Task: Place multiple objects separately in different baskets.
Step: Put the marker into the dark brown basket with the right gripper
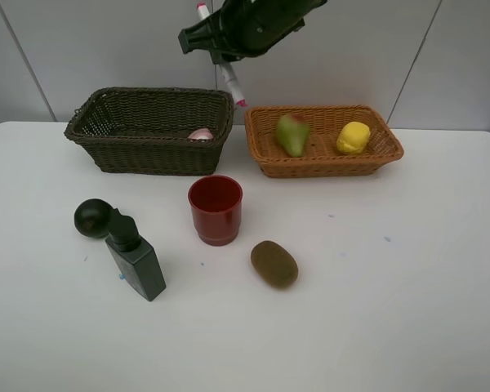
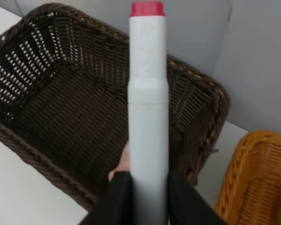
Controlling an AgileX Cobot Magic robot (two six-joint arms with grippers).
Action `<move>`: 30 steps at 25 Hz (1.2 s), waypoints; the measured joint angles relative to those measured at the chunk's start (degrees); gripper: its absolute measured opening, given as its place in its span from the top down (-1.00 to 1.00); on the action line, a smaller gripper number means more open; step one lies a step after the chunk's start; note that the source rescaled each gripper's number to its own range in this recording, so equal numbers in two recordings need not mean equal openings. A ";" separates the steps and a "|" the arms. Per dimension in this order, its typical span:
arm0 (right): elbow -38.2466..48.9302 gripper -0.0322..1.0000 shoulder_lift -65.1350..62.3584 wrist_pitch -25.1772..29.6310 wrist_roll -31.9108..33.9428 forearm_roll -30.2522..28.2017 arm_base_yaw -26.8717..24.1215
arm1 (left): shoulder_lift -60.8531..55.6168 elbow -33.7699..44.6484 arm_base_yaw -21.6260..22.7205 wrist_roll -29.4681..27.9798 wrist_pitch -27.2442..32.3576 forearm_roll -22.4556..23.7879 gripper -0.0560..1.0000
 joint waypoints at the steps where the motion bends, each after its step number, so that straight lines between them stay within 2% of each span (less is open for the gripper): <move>1: -1.27 0.94 1.31 -0.79 0.00 -0.21 0.29 | 0.00 0.00 0.00 0.00 0.00 0.00 -1.00; 9: -7.40 0.94 9.92 -9.85 -0.05 -1.17 1.08 | 0.00 0.00 0.00 0.00 0.00 0.00 -1.00; 19: -8.52 0.94 16.84 -22.46 -0.05 -3.92 1.08 | 0.00 0.00 0.00 0.00 0.00 0.00 -1.00; 30: -8.71 0.94 23.86 -27.96 -0.05 -5.97 0.98 | 0.00 0.00 0.00 0.00 0.00 0.00 -1.00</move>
